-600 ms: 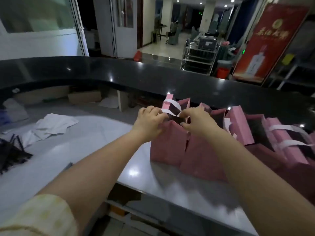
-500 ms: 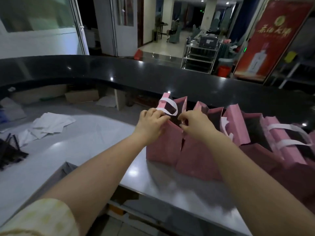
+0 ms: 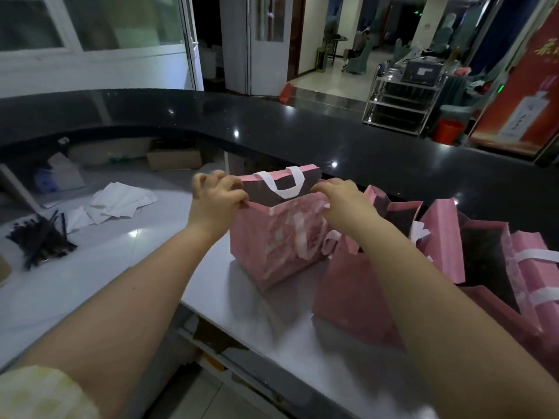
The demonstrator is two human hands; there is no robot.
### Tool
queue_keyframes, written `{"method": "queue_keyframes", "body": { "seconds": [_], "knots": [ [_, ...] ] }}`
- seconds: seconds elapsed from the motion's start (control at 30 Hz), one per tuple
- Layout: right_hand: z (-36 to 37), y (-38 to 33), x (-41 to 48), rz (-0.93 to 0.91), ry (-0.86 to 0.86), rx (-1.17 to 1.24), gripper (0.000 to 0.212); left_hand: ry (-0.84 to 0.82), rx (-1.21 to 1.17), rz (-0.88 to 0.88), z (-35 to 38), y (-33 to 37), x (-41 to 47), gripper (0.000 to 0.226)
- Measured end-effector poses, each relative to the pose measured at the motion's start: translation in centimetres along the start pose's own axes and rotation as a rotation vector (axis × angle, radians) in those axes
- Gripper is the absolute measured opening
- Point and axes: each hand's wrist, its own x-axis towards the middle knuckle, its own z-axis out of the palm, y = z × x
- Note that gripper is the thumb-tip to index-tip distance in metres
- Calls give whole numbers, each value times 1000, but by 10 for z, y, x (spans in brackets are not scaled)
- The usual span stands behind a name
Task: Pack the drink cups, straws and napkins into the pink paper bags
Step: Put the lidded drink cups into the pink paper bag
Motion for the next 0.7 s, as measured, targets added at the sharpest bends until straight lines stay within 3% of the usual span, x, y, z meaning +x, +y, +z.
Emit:
{"method": "queue_keyframes", "body": {
  "seconds": [0.17,0.23,0.33,0.43,0.57,0.7],
  "knots": [
    [17,-22,18,40,-51,-56,60,-133,-56,-326,-19,-49,-27,14],
    [26,-29,23,49,-87,-79,59,-161,-261,-389,-20,-52,-38,32],
    [36,-35,30,75,-162,18,58,-58,-715,-734,-24,-34,-55,34],
    [42,-40,34,118,-40,217,54,48,-932,-921,-24,-10,-75,25],
    [50,-50,31,225,183,559,38,105,-833,-946,-19,0,-92,23],
    [73,-57,31,382,231,904,16,244,-872,-1145,-23,-10,-95,7]
  ]
}}
